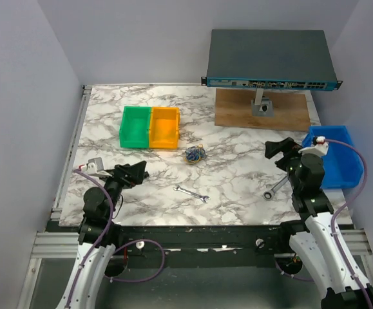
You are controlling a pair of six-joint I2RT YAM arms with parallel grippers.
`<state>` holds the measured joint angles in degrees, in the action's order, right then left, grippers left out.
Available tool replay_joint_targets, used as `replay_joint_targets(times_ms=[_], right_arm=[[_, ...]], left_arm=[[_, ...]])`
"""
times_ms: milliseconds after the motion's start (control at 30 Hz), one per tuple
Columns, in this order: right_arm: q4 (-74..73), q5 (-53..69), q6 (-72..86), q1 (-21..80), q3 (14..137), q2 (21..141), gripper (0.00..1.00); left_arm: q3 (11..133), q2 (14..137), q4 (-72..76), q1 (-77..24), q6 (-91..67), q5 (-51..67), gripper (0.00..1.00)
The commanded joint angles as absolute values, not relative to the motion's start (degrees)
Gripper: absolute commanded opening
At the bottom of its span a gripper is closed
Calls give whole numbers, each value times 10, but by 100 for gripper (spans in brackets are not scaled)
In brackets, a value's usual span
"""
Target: Untangle the cables
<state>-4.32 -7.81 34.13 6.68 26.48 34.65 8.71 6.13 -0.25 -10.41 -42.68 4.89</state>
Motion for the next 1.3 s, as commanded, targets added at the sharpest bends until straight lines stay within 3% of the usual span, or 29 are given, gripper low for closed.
replay_joint_targets(times_ms=[0, 133, 267, 400, 533, 633, 900, 1167, 1267], right_arm=[[-88, -114, 366, 68, 244, 319, 100], [-77, -75, 352, 67, 247, 342, 100], [-51, 52, 312, 68, 272, 423, 100], [12, 155, 312, 86, 302, 551, 97], [57, 119, 291, 195, 354, 663, 94], [105, 143, 306, 230, 376, 741, 82], [170, 173, 302, 280, 458, 896, 77], [211, 180, 311, 299, 500, 998, 63], [210, 183, 306, 302, 509, 1018, 44]], left_arm=[[76, 35, -52, -104, -478, 69, 99], [94, -25, -155, -104, -504, 34, 99], [55, -56, -60, -105, -454, 106, 99], [98, 105, -12, -130, -402, 125, 99], [144, 264, 54, -205, -363, 106, 99], [154, 335, 119, -249, -349, 105, 99], [195, 467, 158, -283, -308, 81, 99], [245, 562, 169, -282, -303, 70, 98], [274, 599, 151, -276, -310, 65, 97]])
